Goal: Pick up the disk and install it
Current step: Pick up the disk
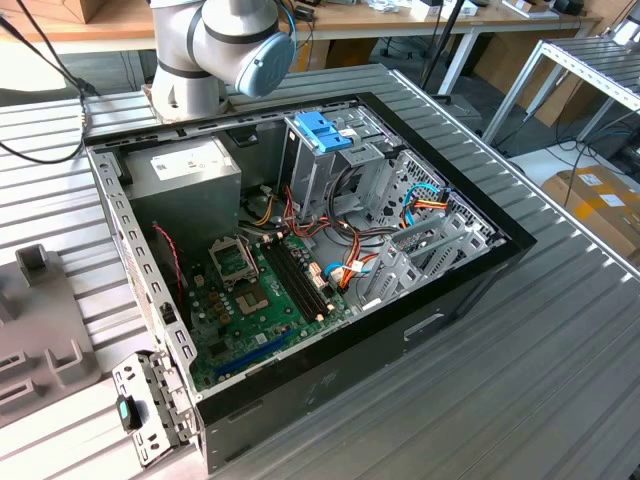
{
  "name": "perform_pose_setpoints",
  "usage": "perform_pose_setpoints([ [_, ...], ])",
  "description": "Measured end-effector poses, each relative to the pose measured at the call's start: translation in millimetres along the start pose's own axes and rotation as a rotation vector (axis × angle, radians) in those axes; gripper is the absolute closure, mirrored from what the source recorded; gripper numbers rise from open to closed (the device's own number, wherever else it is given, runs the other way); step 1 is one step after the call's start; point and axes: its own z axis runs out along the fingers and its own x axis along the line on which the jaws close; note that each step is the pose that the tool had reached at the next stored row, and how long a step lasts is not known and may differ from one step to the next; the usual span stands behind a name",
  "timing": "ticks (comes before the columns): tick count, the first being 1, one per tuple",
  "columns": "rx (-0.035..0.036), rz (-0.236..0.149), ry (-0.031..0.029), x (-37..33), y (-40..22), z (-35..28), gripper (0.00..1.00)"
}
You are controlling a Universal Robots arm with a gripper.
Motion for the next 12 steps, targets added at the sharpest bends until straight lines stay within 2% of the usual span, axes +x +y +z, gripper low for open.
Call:
perform_pose_setpoints([
  [12, -0.0001, 0.000, -0.0020, -0.2, 0.3, -7.0, 0.63],
])
